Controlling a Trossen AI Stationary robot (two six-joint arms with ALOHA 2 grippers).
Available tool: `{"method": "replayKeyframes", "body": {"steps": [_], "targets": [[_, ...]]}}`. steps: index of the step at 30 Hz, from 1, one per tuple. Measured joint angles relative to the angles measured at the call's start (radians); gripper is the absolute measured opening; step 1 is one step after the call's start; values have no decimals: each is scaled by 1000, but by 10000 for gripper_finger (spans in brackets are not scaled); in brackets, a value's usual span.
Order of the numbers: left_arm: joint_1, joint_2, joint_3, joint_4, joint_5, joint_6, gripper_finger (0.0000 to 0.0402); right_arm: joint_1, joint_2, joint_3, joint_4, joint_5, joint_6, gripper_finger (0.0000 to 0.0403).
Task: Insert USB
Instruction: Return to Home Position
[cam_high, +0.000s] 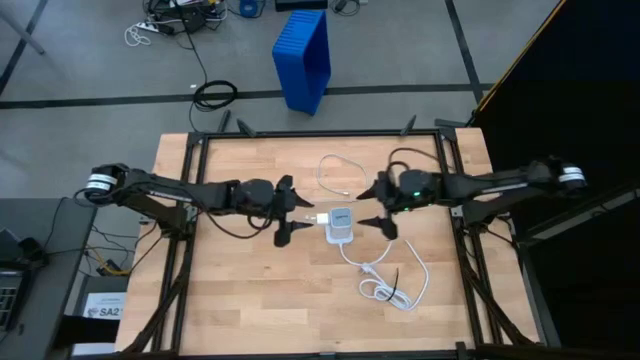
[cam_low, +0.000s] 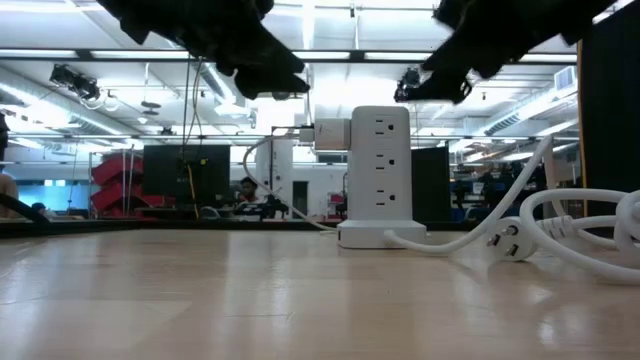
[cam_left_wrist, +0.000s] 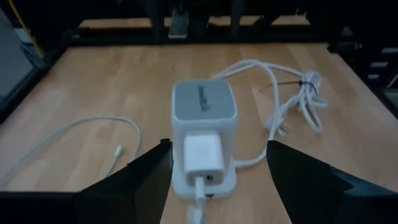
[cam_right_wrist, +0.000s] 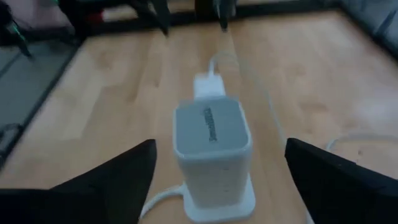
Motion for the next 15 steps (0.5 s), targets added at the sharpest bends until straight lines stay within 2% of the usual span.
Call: {"method": "replayKeyframes", "body": {"steps": [4,7,11,15], "targets": [[0,-51,0,-12,-52,-2,223,0,-121,0,-74,39,-12,279],[0,-89,0,-50,-97,-2,195,0,-183,0,-128,98,-17,253],[-1,-151,0,-128,-179,-2,132,0,-253,0,-210,174,-27,210],[-11,-218,0,-210,-228,-20,44,2,-328,0,-245,199,-30,153]]}}
